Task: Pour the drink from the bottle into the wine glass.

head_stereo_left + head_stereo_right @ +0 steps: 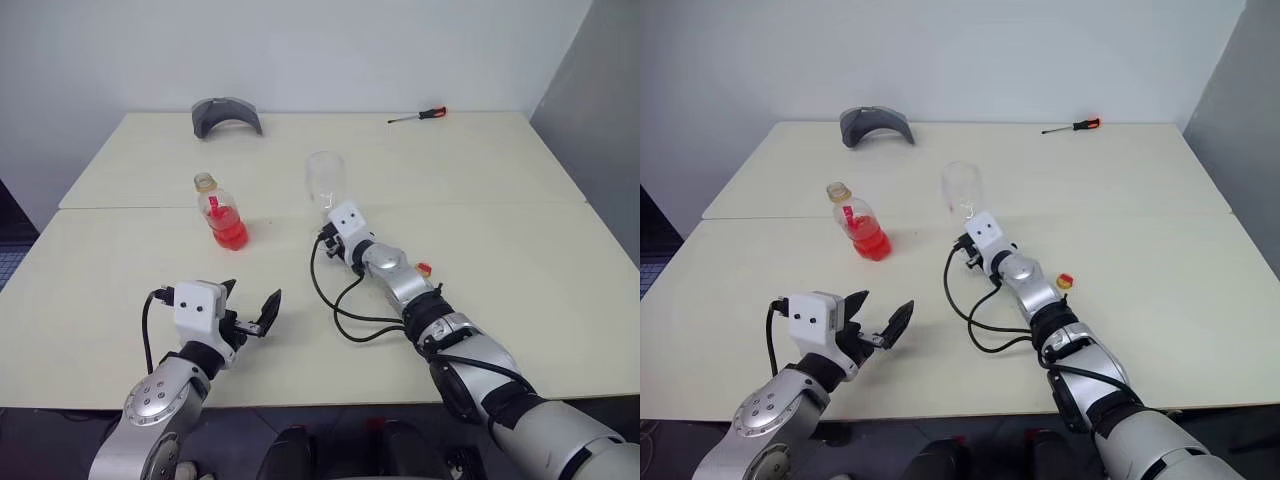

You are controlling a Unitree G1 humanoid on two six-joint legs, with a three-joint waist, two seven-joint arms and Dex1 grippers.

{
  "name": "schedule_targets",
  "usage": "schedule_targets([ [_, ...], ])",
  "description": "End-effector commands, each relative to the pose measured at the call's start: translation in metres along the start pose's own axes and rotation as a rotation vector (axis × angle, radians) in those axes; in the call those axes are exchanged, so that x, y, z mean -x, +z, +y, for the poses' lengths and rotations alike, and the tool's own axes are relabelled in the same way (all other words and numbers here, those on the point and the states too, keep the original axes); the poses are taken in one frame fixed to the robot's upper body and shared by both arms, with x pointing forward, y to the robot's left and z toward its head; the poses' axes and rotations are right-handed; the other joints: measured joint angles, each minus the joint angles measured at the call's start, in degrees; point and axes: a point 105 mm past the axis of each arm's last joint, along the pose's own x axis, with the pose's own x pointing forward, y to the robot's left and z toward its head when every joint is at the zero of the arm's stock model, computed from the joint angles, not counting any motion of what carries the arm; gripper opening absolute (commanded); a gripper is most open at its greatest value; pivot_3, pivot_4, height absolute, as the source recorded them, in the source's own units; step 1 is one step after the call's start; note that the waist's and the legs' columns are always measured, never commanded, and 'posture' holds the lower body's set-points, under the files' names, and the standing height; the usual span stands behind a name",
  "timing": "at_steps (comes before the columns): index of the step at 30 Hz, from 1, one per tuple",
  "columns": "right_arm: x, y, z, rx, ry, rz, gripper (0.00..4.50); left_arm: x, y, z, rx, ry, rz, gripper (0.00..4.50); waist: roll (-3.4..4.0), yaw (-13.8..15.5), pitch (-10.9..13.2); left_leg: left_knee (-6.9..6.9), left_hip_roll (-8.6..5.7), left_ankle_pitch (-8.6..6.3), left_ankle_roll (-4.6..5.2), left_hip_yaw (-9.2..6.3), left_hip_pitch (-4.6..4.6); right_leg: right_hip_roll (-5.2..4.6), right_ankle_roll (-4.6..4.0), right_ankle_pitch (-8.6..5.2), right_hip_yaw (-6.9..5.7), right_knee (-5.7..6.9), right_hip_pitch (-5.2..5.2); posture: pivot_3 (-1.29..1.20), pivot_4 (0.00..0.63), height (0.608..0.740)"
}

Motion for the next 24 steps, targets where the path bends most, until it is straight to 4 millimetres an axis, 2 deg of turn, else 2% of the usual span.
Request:
schedule_targets([
  [1, 0.000, 0.010, -0.003, -0.055, 0.000, -0.038, 2.80, -0.003, 0.010, -0.004, -0.014, -0.014, -0.042, 4.50, 0.00, 0.0, 0.0, -0.01, 0.01, 0.00, 0.00, 0.00, 0.00, 0.00, 0.00, 0.00, -0.01, 0.00, -0.01, 0.00, 0.150, 0.740],
  [6, 0.004, 0.011, -0.010, -0.079, -0.010, -0.054, 4.47, -0.008, 0.011, -0.005, -0.013, -0.020, -0.050, 4.50, 0.00, 0.0, 0.0, -0.02, 0.02, 0.00, 0.00, 0.00, 0.00, 0.01, -0.01, 0.00, -0.01, 0.00, -0.02, 0.00, 0.150, 0.740],
  [11, 0.017, 0.018, -0.018, -0.102, 0.009, -0.106, 4.47, -0.010, 0.011, -0.005, -0.008, -0.017, -0.056, 4.50, 0.01, 0.0, 0.0, 0.00, 0.01, 0.00, 0.01, -0.01, -0.03, 0.00, 0.00, 0.00, 0.00, -0.02, -0.01, 0.00, 0.150, 0.740],
  [13, 0.031, 0.028, -0.014, -0.126, 0.079, -0.161, 4.47, -0.011, 0.010, -0.002, -0.008, -0.007, -0.058, 4.50, 0.01, 0.0, 0.0, 0.00, 0.01, 0.00, 0.01, -0.02, -0.04, 0.00, 0.00, 0.00, -0.02, -0.02, -0.01, 0.00, 0.150, 0.740],
  [15, 0.050, 0.035, -0.007, -0.147, 0.163, -0.198, 4.47, -0.012, 0.007, 0.000, -0.013, 0.005, -0.054, 4.50, 0.03, 0.1, 0.0, -0.02, 0.02, -0.01, 0.01, -0.06, -0.08, 0.00, 0.01, -0.01, -0.04, -0.05, -0.02, 0.00, 0.150, 0.740],
  [18, 0.076, 0.036, -0.010, -0.136, 0.188, -0.202, 4.47, -0.014, 0.004, 0.007, -0.019, 0.039, -0.055, 4.50, 0.04, 0.2, 0.0, -0.01, 0.01, -0.01, 0.01, -0.07, -0.11, -0.01, 0.01, -0.01, -0.04, -0.06, -0.04, 0.00, 0.150, 0.740],
  [21, 0.115, 0.034, -0.018, -0.114, 0.216, -0.199, 4.47, -0.021, 0.005, 0.021, -0.026, 0.124, -0.070, 4.50, 0.01, 0.4, 0.1, 0.01, 0.01, -0.01, 0.02, -0.11, -0.13, -0.01, 0.02, -0.01, -0.09, -0.07, -0.02, 0.00, 0.150, 0.740],
  [24, 0.149, 0.040, -0.017, -0.095, 0.295, -0.208, 4.47, -0.026, 0.006, 0.036, -0.031, 0.218, -0.090, 4.50, -0.03, 0.8, 0.2, 0.03, -0.01, -0.01, 0.02, -0.16, -0.19, -0.02, 0.04, -0.02, -0.16, -0.12, -0.03, 0.00, 0.150, 0.740],
])
